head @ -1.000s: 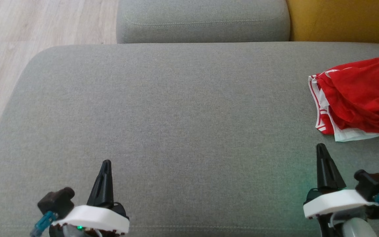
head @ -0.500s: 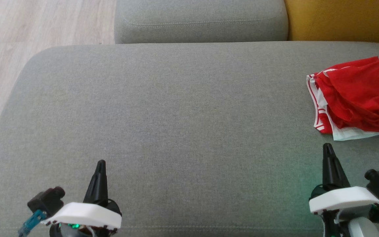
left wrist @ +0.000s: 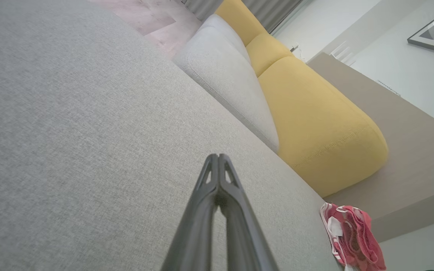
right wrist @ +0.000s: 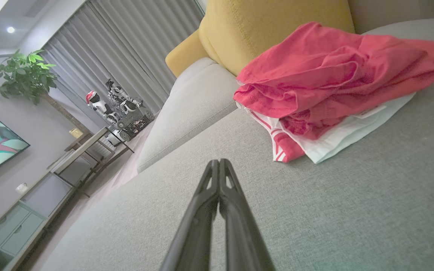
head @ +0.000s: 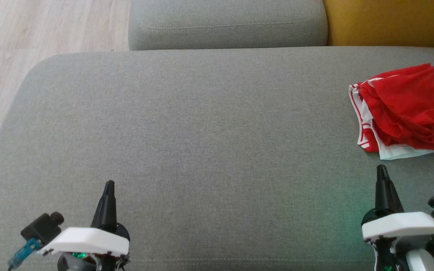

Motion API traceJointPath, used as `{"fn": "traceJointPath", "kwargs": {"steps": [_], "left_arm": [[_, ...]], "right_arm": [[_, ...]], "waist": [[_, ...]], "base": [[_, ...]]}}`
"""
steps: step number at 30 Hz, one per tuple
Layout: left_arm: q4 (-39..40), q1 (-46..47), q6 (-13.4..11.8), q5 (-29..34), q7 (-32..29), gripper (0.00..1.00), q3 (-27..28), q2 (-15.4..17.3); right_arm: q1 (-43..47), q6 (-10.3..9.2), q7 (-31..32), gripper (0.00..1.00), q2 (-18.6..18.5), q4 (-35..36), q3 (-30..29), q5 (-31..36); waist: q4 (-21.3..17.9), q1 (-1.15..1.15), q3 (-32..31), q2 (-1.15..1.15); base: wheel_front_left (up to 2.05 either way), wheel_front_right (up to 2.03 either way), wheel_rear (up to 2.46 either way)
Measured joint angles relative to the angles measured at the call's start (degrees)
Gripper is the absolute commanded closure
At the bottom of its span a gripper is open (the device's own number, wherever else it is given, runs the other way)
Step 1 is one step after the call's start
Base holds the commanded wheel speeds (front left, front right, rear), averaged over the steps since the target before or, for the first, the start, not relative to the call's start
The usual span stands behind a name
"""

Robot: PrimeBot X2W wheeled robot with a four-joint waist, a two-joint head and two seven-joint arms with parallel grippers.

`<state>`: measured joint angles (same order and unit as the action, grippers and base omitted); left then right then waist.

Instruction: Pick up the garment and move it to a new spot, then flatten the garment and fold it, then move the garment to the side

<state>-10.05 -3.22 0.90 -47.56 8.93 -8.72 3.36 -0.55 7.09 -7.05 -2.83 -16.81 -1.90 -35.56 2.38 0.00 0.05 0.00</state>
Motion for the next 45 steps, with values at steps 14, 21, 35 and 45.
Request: {"fn": "traceJointPath", "kwargs": {"steps": [14, 21, 35, 45], "left_arm": [[-1.0, 1.1, 1.1, -7.9, -2.2, 1.0, 1.6, 0.1], [-1.4, 1.2, 1.7, -11.8, -3.3, 1.0, 2.3, 0.1], [-2.3, 2.4, 2.5, -19.1, -5.4, 1.0, 4.1, 0.1], [-3.1, 3.0, 3.2, -24.7, -6.9, 1.0, 5.6, 0.2]], "right_arm": [[-0.1, 0.0, 2.3, 1.0, 0.1, 0.0, -0.8, -9.5], [-0.2, 0.0, 3.4, 1.0, 0.1, 0.1, -1.4, -14.2], [-1.2, 0.0, 5.4, 1.0, 0.1, 0.3, -2.3, -23.0], [-1.2, 0.0, 7.1, 1.0, 0.1, 0.3, -3.0, -29.8]], "waist": [[-0.4, 0.0, 0.0, 0.0], [-0.6, 0.0, 0.0, 0.0], [-1.0, 0.0, 0.1, 0.0], [-1.3, 0.0, 0.1, 0.0]], "base": [[0.0, 0.0, 0.0], [0.0, 0.0, 0.0], [0.0, 0.0, 0.0], [0.0, 0.0, 0.0]]}}
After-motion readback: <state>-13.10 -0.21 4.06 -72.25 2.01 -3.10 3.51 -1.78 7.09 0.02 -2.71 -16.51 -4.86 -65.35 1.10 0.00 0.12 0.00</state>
